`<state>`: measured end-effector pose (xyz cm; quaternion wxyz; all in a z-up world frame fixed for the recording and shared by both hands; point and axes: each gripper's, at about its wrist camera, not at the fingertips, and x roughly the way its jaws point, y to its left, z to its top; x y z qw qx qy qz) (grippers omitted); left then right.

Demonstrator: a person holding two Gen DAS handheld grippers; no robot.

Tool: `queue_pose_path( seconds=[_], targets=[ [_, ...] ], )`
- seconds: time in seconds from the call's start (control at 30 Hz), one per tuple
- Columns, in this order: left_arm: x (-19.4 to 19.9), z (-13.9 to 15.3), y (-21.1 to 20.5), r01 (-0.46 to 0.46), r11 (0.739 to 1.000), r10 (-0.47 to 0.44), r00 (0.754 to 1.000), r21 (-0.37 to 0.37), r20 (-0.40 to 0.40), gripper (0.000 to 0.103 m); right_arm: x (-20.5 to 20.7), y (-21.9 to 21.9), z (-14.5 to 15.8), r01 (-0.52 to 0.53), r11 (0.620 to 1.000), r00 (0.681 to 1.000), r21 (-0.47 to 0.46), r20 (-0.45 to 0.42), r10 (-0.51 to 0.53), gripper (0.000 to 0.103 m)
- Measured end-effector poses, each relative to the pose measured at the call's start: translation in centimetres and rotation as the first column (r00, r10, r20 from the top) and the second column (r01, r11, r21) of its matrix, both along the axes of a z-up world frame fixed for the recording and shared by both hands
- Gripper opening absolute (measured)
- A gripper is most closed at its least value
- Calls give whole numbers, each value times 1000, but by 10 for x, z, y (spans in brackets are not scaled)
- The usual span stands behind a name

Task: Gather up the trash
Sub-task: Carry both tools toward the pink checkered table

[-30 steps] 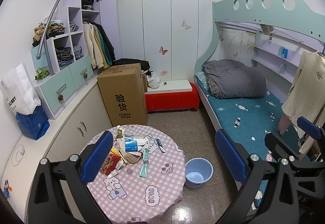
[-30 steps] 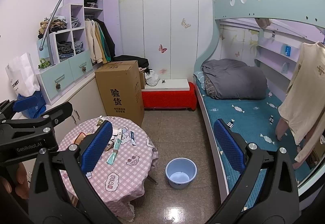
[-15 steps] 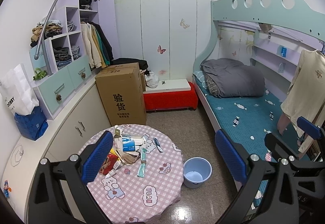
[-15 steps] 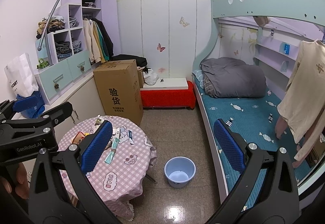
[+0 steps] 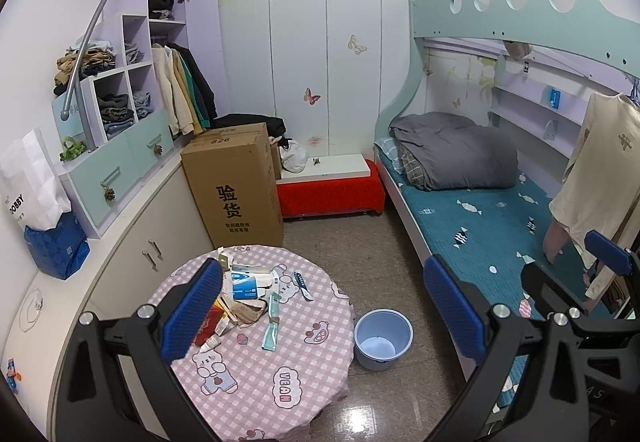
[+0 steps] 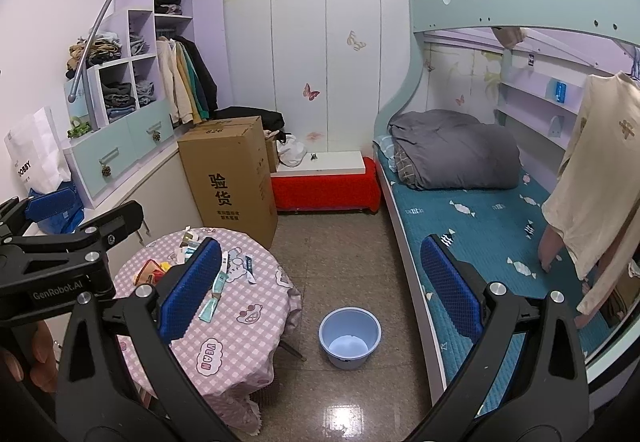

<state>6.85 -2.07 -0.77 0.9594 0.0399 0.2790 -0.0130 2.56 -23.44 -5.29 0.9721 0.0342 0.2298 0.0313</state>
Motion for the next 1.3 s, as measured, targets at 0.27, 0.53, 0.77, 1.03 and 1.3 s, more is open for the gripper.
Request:
queue_pose_path(
  seconds=[0.27,0.53,0.77,1.03,1.3],
  targets=[
    [1,0,-8,0,1000,0,1000,2,-3,99,2,-5,1,0,1000,1000,3,-4,0,97],
    [5,-2,-23,2,1000,-2,1000,5,-6,99,2,-5,0,1,1000,1000,2,-4,-1,97],
    [6,-4,-43,1,1000,-1,1000,-1,-11,99,3,-26,-4,2,1000,1000,-1,-12,-2,97],
    [6,-11,-65,-6,1000,6,999,5,-37,99,4,-52,-14,-10,1000,999,8,-38,10,97],
    [10,-27,-67,-31,999,33,995,21,-93,99,14,-55,-29,-38,999,995,31,-95,41,97]
  ],
)
